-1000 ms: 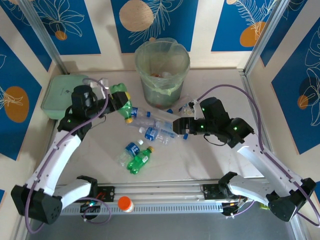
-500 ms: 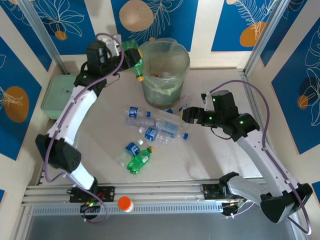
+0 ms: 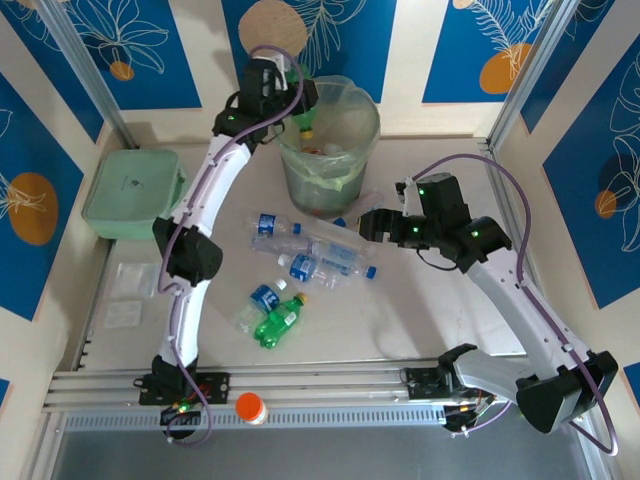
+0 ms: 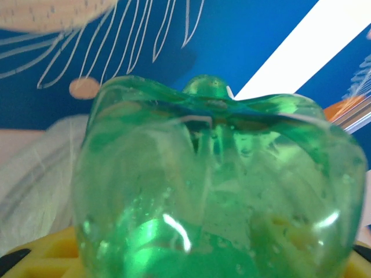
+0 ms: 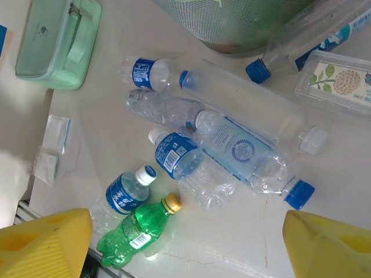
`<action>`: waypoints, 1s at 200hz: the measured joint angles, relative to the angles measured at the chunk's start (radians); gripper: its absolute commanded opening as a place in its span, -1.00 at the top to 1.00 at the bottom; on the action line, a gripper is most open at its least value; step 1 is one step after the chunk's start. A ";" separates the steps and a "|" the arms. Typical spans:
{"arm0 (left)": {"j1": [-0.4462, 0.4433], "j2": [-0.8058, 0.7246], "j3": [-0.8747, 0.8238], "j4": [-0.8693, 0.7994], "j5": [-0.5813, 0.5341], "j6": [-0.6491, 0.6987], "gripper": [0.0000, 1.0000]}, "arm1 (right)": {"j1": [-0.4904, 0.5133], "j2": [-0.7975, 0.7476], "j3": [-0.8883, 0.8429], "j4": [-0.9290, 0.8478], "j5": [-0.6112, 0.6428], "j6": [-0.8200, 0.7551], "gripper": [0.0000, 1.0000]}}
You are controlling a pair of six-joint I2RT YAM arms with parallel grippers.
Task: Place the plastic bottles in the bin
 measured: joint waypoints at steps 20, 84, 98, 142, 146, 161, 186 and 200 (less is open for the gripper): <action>-0.014 0.029 0.000 -0.022 -0.017 0.029 0.11 | 0.000 0.000 0.000 0.000 0.000 0.000 -0.71; -0.050 0.084 0.006 -0.061 -0.039 0.098 -0.20 | -0.006 0.001 0.002 0.000 0.000 0.000 -0.71; -0.061 0.089 0.006 -0.080 -0.048 0.121 -0.27 | -0.006 0.002 0.006 0.002 0.000 0.000 -0.71; -0.083 0.089 -0.001 -0.087 -0.060 0.145 -0.41 | -0.007 0.000 0.008 0.003 0.000 0.000 -0.71; -0.083 0.089 -0.001 -0.087 -0.063 0.146 -0.43 | -0.007 -0.001 0.008 0.003 0.000 0.000 -0.71; -0.083 0.089 -0.006 -0.087 -0.066 0.146 -0.52 | -0.007 -0.005 0.008 0.003 0.000 0.000 -0.71; -0.083 0.089 -0.018 -0.088 -0.076 0.148 -0.68 | -0.007 -0.021 0.008 0.002 0.000 0.000 -0.71; -0.083 0.088 -0.023 -0.088 -0.078 0.149 -0.71 | -0.007 -0.031 0.008 0.001 0.000 0.000 -0.71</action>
